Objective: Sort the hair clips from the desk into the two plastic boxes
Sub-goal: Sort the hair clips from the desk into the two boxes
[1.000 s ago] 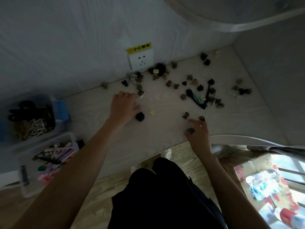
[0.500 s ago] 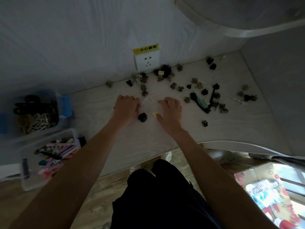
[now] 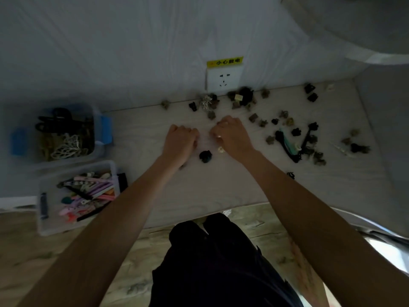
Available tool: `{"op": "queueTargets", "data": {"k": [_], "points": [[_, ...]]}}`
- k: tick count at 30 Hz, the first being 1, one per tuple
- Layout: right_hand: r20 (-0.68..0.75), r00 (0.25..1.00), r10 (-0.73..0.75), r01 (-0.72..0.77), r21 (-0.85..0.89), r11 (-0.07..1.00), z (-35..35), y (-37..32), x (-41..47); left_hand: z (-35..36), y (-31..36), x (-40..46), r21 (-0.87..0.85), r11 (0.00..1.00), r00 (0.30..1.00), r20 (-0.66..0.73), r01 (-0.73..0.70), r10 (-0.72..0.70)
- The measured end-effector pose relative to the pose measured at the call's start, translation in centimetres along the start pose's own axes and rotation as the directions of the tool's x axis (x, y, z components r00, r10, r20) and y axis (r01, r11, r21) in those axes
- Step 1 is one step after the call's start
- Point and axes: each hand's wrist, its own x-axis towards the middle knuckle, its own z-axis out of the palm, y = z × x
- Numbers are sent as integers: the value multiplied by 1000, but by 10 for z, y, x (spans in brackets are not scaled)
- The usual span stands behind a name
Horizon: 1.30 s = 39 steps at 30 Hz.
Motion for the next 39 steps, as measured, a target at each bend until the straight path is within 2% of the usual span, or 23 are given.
{"op": "queueTargets", "data": {"k": [2, 5, 7, 9, 13, 17, 21, 23, 27, 31, 36, 39], "points": [[-29, 997, 78, -78, 16, 997, 1, 11, -9, 1, -1, -1, 3, 1000, 1000, -6, -23, 23], [-69, 980, 189, -168, 237, 957, -6, 23, -22, -4, -3, 2, -91, 994, 990, -129, -61, 49], [-97, 949, 300, -232, 427, 874, -18, 24, -31, -13, 2, 9, -227, 965, 971, -224, -133, 81], [-82, 904, 420, -314, 540, 781, -31, 23, -43, -23, 15, 16, -334, 923, 957, -274, -191, 99], [-120, 829, 546, -416, 520, 746, -51, 36, -90, -32, 60, 27, -420, 868, 950, -265, -265, 162], [-122, 643, 756, -625, 488, 609, -65, 74, -141, -21, 120, 41, -347, 870, 936, -124, -351, 328], [-71, 503, 861, -751, 457, 477, -66, 119, -157, 1, 171, 59, -214, 855, 880, -63, -472, 470], [-35, 494, 869, -788, 404, 464, -62, 134, -157, 12, 187, 69, -156, 868, 879, -9, -472, 477], [32, 562, 826, -805, 248, 539, -48, 144, -155, 25, 191, 78, -91, 896, 895, 69, -434, 441], [-38, 616, 787, -771, 176, 612, -41, 145, -159, 23, 181, 72, -71, 911, 909, 68, -407, 412], [-58, 594, 803, -791, 143, 595, -45, 151, -162, 20, 167, 64, 74, 893, 889, 159, -443, 428], [-73, 545, 835, -808, 220, 546, -51, 159, -156, 18, 170, 64, 148, 874, 882, 179, -462, 436]]}}
